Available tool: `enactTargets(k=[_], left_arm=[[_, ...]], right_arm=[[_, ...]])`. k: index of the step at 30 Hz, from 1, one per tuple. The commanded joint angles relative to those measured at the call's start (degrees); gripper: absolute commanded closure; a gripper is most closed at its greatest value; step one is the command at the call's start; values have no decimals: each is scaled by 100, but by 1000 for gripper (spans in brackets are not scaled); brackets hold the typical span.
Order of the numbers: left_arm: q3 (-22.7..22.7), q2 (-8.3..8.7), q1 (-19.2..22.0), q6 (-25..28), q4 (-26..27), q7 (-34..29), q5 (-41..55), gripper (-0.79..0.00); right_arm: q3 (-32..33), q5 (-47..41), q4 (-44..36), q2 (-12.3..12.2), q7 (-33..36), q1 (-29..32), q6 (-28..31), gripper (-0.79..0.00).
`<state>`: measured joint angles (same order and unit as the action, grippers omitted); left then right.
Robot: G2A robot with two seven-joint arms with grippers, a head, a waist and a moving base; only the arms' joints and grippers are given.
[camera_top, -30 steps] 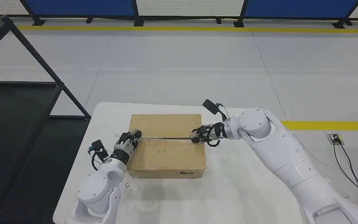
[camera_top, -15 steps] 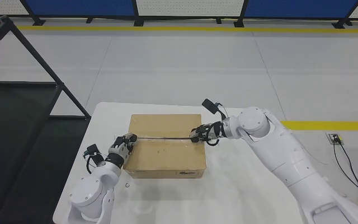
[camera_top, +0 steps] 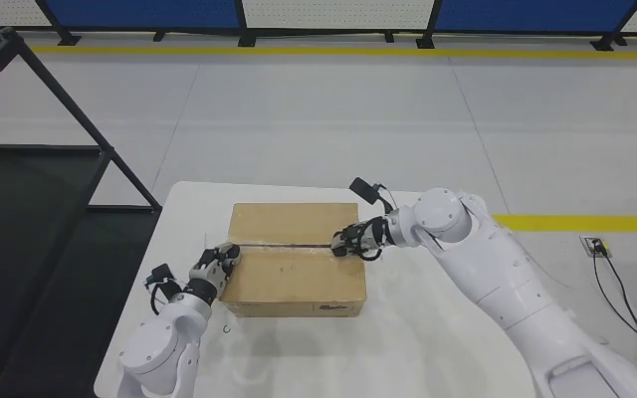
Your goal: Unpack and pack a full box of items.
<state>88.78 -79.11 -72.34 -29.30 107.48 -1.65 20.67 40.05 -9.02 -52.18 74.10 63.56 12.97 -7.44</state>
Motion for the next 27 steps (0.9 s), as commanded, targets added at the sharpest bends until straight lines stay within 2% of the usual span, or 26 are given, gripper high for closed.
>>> enactTargets(k=[1,18,27], left_arm=[[-2,1,-1,7,-3,15,22,0],[65,28,-44,88,-23,17,197,0],[143,42,-107,198,16,33,333,0]], right_arm=[[-54,-24,54,50,8,-44,14,0],[-529,73,544,562,-406,-364,176,0],[-673,-82,901,856,-402,-528,392,0]])
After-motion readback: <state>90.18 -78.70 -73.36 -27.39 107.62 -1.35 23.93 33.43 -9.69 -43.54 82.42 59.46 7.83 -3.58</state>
